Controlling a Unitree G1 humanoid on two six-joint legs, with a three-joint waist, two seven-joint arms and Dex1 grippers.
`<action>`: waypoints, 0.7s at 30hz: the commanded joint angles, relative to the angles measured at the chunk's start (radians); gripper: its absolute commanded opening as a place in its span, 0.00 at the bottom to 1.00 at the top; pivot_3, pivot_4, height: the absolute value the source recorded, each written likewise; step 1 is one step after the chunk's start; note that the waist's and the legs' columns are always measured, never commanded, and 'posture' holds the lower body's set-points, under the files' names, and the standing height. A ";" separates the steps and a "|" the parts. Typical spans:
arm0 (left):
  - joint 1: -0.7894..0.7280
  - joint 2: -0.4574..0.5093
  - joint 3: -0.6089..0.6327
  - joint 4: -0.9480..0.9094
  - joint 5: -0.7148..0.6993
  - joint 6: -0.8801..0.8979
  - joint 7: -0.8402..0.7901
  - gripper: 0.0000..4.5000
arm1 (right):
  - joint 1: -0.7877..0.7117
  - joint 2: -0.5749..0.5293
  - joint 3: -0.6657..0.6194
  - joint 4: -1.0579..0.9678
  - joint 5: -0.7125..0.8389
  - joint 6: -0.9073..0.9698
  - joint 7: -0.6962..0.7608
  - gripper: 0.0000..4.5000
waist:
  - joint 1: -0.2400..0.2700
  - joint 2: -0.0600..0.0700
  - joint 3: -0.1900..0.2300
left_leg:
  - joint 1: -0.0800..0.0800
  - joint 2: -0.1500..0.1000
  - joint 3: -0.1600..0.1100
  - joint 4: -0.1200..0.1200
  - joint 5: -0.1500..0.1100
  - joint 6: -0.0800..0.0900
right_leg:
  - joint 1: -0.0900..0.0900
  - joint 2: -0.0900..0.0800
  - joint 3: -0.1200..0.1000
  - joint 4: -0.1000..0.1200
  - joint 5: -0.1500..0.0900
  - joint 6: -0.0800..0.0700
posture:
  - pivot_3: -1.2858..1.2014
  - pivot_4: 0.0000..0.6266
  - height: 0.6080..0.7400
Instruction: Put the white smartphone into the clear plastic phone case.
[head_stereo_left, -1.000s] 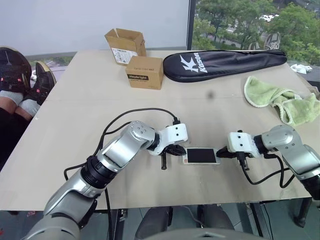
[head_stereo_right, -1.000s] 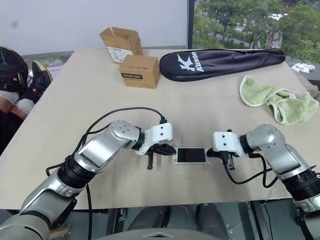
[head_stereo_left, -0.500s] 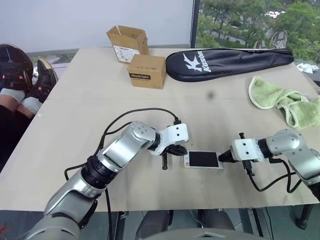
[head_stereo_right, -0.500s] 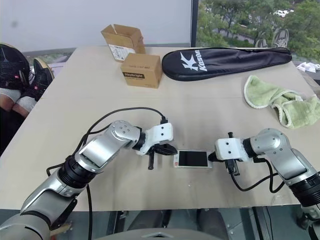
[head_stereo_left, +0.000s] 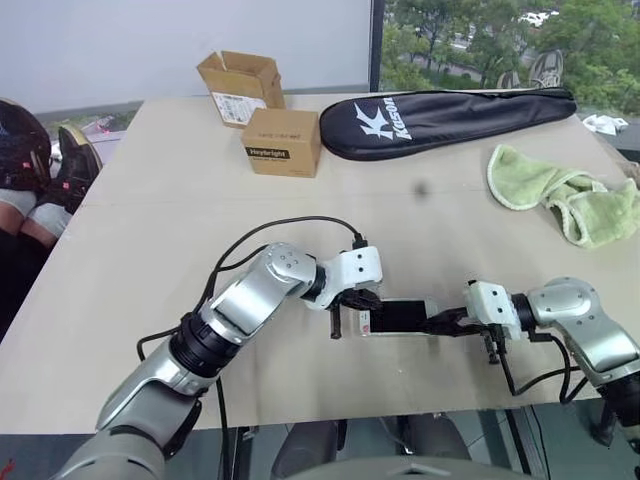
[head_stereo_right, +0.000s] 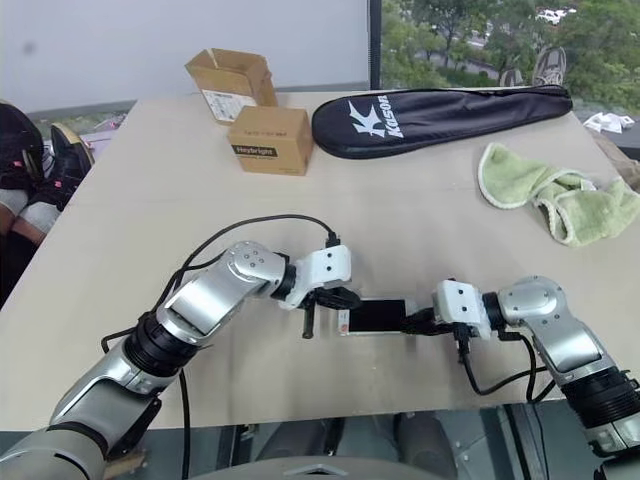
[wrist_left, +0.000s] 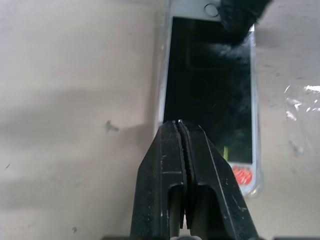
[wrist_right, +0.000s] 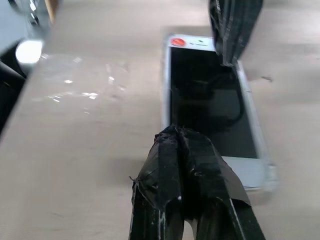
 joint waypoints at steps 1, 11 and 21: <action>0.000 -0.006 0.016 0.002 -0.005 -0.012 0.005 0.00 | 0.014 -0.013 -0.026 -0.043 0.026 0.012 0.009 0.00 | 0.000 0.000 0.000 | 0.000 0.000 0.000 0.000 0.000 0.000 | 0.000 0.000 0.000 0.000 0.000 0.000 | 0.52 0.24 1.00; 0.001 -0.011 0.012 -0.007 -0.013 -0.008 0.011 0.00 | -0.009 0.008 -0.034 0.035 -0.033 -0.004 -0.066 0.00 | -0.002 0.001 0.002 | 0.000 0.000 0.001 0.000 0.000 0.000 | -0.001 0.001 0.001 0.001 0.000 0.000 | 0.52 0.24 1.00; 0.003 -0.013 0.013 -0.013 -0.021 -0.003 0.010 0.00 | -0.008 0.023 -0.047 0.049 -0.009 0.046 -0.096 0.00 | -0.003 0.001 0.002 | 0.001 0.002 0.000 0.001 0.000 0.000 | -0.001 0.004 0.002 0.002 0.001 -0.001 | 0.52 0.24 1.00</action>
